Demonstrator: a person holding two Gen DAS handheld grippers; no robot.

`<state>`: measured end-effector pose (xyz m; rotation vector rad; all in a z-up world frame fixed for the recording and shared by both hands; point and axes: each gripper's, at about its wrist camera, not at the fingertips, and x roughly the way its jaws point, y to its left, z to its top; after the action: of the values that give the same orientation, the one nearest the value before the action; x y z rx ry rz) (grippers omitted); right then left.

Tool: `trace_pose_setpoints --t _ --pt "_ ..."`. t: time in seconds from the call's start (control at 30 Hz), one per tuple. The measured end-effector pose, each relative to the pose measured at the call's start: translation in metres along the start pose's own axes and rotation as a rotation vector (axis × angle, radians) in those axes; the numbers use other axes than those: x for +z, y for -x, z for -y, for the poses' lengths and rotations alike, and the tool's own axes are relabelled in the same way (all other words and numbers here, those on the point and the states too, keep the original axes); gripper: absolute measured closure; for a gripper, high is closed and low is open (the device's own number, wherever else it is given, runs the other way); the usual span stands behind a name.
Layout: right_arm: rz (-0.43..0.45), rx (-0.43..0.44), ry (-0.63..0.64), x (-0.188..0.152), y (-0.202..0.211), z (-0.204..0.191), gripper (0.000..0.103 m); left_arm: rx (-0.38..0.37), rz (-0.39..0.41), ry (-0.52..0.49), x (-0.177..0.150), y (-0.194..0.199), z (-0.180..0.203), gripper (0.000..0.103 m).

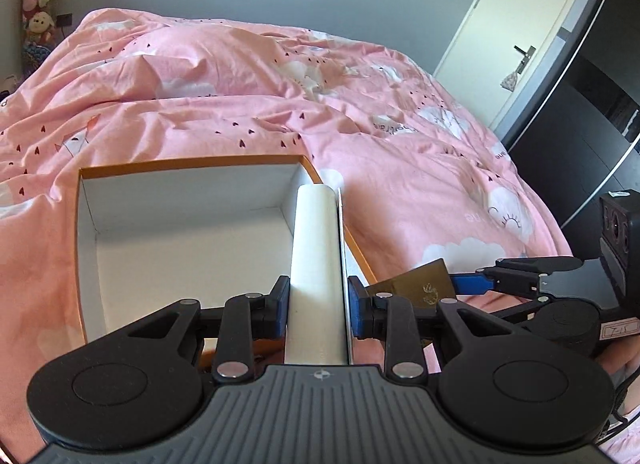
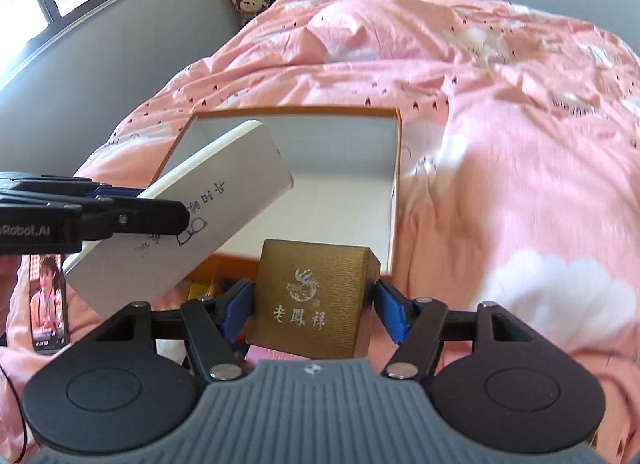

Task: Organize objects
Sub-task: 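Carry the glasses case over the box while the right gripper grasps the gold box, then lower the glasses case into the box and open the left gripper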

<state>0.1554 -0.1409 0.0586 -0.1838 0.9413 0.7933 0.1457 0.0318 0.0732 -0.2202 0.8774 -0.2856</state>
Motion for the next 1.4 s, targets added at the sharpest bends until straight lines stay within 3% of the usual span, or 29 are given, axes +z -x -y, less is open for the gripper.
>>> trace_pose_setpoints --t 0.27,0.53,0.77,0.87,0.97,1.13,1.27,1.33,1.37,1.4 --pt "-0.003 0.005 0.008 0.048 -0.047 0.015 0.035 0.050 -0.046 0.082 0.025 -0.050 -0.032 0.070" --pt "-0.087 0.011 0.014 0.065 -0.100 0.024 0.035 0.029 -0.114 0.274 0.019 -0.117 -0.069 0.070" --pt "-0.059 -0.044 0.056 0.076 -0.105 0.030 0.036 -0.003 -0.129 0.394 0.016 -0.158 -0.080 0.070" --pt "-0.063 -0.056 0.071 0.079 -0.110 0.030 0.036 -0.015 -0.144 0.388 0.016 -0.161 -0.080 0.070" --pt "-0.066 -0.056 0.088 0.080 -0.110 0.028 0.036 -0.035 -0.232 0.433 0.013 -0.163 -0.089 0.068" --pt "-0.043 -0.066 0.090 0.083 -0.104 0.026 0.036 0.073 -0.252 0.409 0.011 -0.158 -0.101 0.064" --pt "-0.029 -0.073 0.096 0.084 -0.101 0.023 0.037 0.085 -0.298 0.385 0.007 -0.162 -0.106 0.067" --pt "-0.024 -0.083 0.102 0.084 -0.100 0.022 0.054 0.103 -0.321 0.362 0.006 -0.164 -0.105 0.067" --pt "-0.026 -0.082 0.102 0.084 -0.100 0.022 0.072 0.113 -0.331 0.343 0.005 -0.165 -0.103 0.067" --pt "-0.029 -0.076 0.095 0.085 -0.099 0.022 0.074 0.128 -0.344 0.329 0.004 -0.166 -0.102 0.067"
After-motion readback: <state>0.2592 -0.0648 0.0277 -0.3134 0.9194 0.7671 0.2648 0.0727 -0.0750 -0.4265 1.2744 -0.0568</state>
